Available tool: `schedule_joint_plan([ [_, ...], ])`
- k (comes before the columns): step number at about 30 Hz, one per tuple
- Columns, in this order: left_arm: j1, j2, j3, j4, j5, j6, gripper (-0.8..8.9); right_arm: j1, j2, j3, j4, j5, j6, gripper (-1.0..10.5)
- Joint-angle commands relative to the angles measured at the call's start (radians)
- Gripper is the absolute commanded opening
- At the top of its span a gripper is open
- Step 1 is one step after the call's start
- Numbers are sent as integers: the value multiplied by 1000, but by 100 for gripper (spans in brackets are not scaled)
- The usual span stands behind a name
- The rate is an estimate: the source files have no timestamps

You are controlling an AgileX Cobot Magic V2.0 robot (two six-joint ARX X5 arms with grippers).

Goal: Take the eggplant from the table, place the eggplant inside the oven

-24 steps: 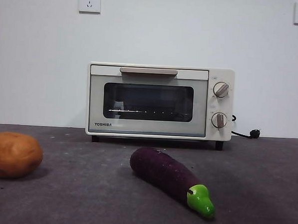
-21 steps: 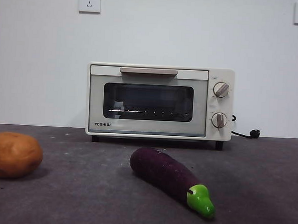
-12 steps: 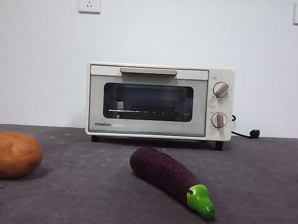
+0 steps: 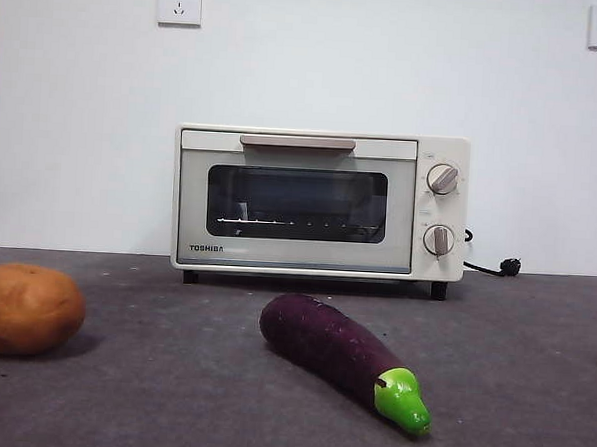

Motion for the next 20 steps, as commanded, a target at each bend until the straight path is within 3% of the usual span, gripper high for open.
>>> schedule_joint_plan([
  [1, -25, 56, 107, -30, 3, 25, -5, 1, 63, 115, -7, -22, -7, -9],
  [11, -65, 218, 415, -125, 2, 61, -5, 1, 256, 445, -95, -91, 12, -8],
  [20, -65, 258, 478, -150, 3, 68, -5, 9, 318, 575, -153, -124, 12, -8],
])
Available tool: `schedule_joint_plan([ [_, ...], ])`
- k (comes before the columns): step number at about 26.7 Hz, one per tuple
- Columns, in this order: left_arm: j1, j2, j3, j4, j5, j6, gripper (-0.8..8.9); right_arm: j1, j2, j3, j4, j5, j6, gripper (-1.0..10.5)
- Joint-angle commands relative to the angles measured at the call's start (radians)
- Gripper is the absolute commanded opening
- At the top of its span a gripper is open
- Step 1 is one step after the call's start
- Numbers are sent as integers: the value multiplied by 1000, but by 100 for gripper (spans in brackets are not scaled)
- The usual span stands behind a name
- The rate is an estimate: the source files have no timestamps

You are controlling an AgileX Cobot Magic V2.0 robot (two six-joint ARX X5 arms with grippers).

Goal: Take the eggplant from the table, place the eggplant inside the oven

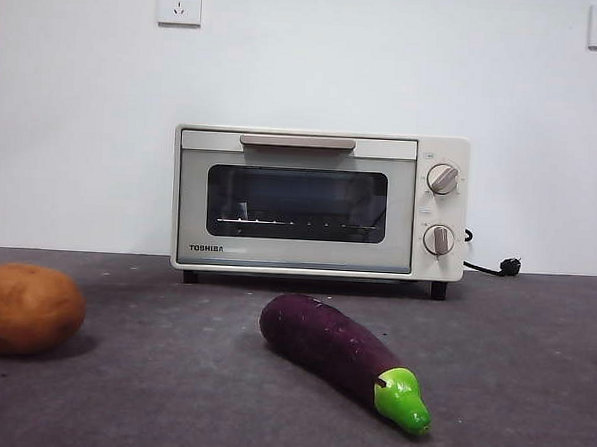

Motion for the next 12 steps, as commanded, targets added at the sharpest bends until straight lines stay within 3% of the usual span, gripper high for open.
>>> schedule_joint_plan([
  [1, -4, 7, 0, -14, 3, 24, -5, 10, -3, 11, 3, -4, 8, -8],
  [10, -4, 15, 0, -27, 3, 29, -5, 14, -3, 11, -7, -34, 8, 6],
  [12, -4, 16, 0, -27, 3, 31, -5, 14, -3, 11, -5, -55, 8, 87],
])
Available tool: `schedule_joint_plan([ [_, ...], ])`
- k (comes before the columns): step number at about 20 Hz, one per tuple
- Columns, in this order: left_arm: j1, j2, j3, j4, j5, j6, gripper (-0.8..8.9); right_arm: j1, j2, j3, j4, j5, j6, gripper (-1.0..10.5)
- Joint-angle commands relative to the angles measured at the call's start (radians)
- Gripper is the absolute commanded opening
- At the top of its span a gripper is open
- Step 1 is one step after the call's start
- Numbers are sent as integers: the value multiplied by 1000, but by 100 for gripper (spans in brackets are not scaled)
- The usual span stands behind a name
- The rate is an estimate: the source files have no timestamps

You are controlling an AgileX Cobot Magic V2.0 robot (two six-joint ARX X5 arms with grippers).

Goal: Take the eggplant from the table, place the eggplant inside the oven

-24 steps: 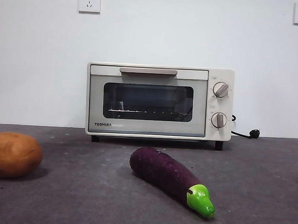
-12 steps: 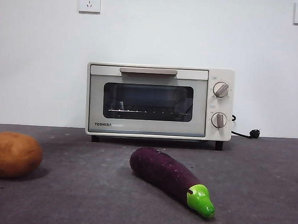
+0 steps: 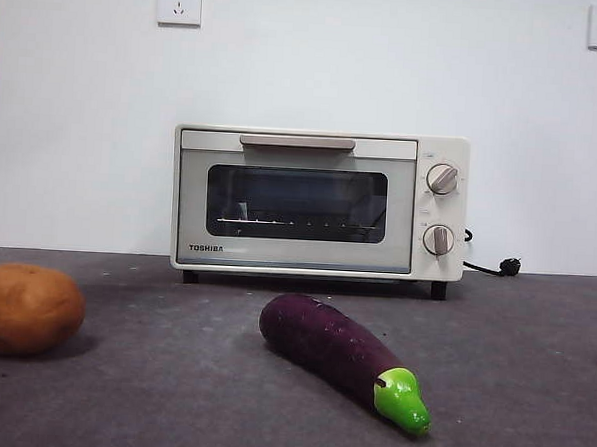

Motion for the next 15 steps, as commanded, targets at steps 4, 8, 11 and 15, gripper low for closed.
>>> schedule_joint_plan([
  [4, -4, 1, 0, 8, 3, 18, -5, 2, 0, 3, 2, -40, 11, 404],
  [8, -5, 14, 0, 8, 3, 19, -5, 2, 0, 3, -5, -46, 82, 578],
  [11, -12, 29, 0, 8, 3, 21, -5, 2, 3, 4, -30, -61, 87, 577],
  [15, -27, 49, 0, 5, 3, 43, -5, 2, 5, 6, -59, -74, 87, 577],
])
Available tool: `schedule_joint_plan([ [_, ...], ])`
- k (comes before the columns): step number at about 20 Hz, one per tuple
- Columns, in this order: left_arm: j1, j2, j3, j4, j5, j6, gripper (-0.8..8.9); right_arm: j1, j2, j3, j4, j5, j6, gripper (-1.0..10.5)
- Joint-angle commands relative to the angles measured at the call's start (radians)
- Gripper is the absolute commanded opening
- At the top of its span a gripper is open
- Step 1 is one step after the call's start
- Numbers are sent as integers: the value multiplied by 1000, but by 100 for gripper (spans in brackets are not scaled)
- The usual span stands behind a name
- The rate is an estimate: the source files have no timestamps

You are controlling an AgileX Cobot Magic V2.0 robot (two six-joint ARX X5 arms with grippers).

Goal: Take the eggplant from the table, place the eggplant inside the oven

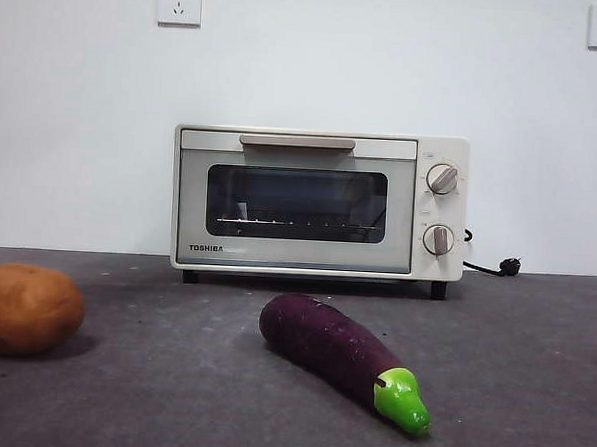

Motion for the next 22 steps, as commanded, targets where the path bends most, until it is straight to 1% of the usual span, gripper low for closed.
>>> schedule_joint_plan([
  [1, -11, 9, 0, 5, 3, 26, -5, 2, 2, 4, -3, -14, 14, 577],
  [6, -22, 34, 0, 9, 3, 29, -5, 2, 2, 5, -14, -42, 24, 577],
  [9, -25, 58, 0, 21, 3, 46, -5, 2, 2, 5, -19, -49, 37, 576],
  [14, -25, 120, 0, 57, 4, 47, -5, 2, 2, 5, -42, -109, 38, 568],
  [16, -25, 156, 0, 70, 6, 47, -5, 2, 2, 5, -59, -116, 38, 568],
  [19, -25, 225, 0, 97, 55, 47, -5, 2, 2, 5, -82, -117, 38, 568],
  [22, -25, 297, 0, 119, 101, 47, -5, 2, 2, 5, -99, -140, 39, 567],
])
